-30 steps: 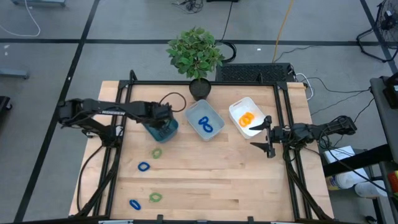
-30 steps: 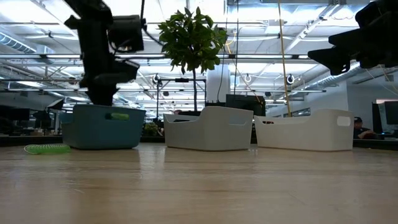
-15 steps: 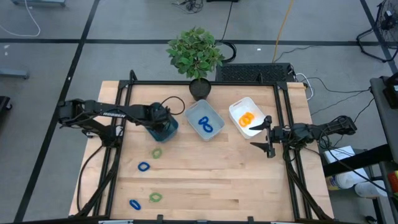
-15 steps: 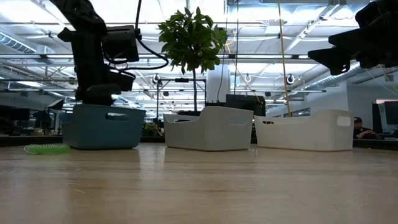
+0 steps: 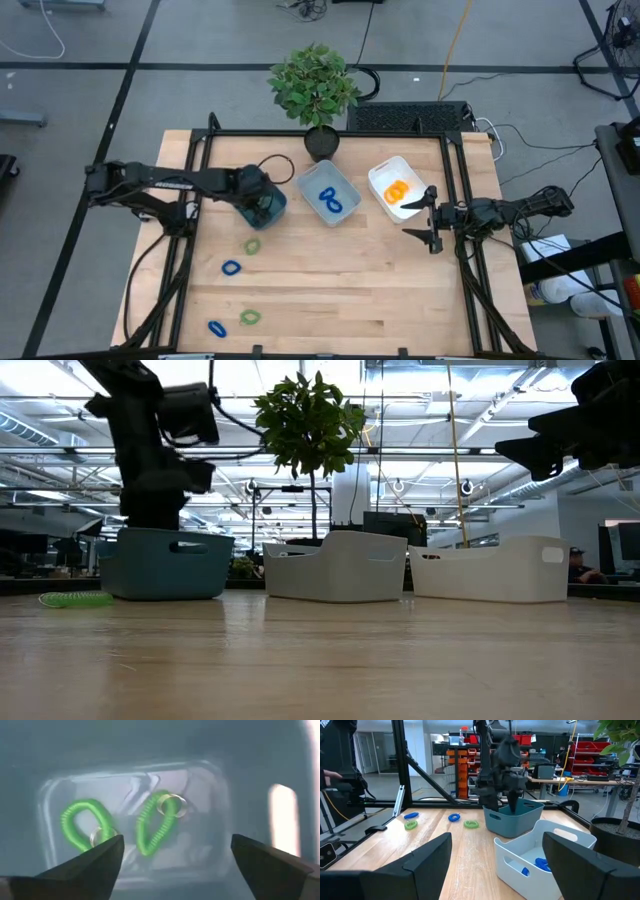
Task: Sort spring keychains
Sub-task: Put the bottom blue spring keychain into the gray bin
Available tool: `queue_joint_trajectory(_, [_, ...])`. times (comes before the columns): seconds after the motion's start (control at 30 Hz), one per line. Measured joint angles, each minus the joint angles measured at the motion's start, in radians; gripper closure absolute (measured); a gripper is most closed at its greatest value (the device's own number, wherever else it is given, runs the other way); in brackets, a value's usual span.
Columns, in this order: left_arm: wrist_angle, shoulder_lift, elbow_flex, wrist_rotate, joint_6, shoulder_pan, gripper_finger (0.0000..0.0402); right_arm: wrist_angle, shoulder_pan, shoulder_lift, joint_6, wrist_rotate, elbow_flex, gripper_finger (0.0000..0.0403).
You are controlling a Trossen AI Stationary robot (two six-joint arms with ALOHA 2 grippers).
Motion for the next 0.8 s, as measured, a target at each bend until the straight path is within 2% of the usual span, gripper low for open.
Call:
queue_joint_trajectory(0.13, [-0.009,-0.073,0.0,-0.05,0.001,-0.052,0.0062,0.0,0.0,0.0,0.0,0.0,0.0,0.0105])
queue_joint_trajectory(0.23, [-0.025,-0.13,0.0,-0.086,0.057,-0.097,0.0081,0.0,0.0,0.0,0.0,0.0,0.0,0.0105])
queue_joint_trajectory(0.47, [-0.017,-0.238,0.0,-0.221,0.077,-0.223,0.011,0.0,0.0,0.0,0.0,0.0,0.0,0.0105])
queue_joint_trajectory(0.6, [-0.023,-0.266,0.0,-0.258,-0.032,-0.313,0.0118,0.0,0.0,0.0,0.0,0.0,0.0,0.0106])
queue_joint_trajectory(0.8, [-0.054,-0.265,0.0,-0.258,-0.24,-0.466,0.0114,0.0,0.0,0.0,0.0,0.0,0.0,0.0106])
